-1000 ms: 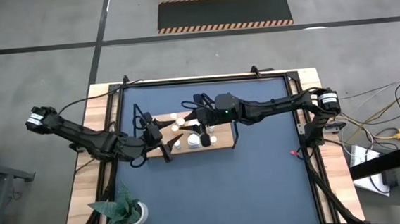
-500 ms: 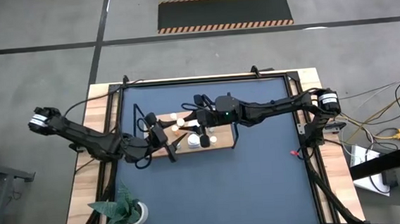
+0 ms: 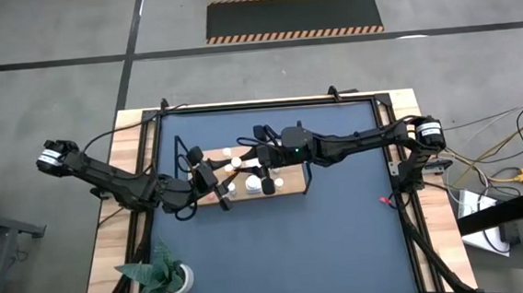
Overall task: Pick and place medicine bottles onto shelf by color
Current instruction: Put the orange pill bottle on the shelf
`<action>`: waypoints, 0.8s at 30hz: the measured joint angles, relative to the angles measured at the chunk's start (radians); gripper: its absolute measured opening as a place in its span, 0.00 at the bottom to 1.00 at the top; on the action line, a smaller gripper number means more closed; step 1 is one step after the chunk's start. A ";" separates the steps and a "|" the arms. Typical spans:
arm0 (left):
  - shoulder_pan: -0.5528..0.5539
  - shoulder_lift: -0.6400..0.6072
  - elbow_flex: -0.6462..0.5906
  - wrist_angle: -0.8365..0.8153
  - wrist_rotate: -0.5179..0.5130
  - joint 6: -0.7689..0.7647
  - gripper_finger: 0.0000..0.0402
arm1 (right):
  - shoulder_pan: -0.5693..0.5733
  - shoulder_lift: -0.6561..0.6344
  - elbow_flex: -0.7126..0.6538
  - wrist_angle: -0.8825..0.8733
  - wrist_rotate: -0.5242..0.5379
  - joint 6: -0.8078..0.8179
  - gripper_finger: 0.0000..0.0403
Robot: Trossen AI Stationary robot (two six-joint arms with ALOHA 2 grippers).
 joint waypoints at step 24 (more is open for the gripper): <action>0.000 0.001 -0.015 0.023 0.006 -0.001 0.21 | 0.002 0.001 0.000 -0.005 0.000 0.005 0.27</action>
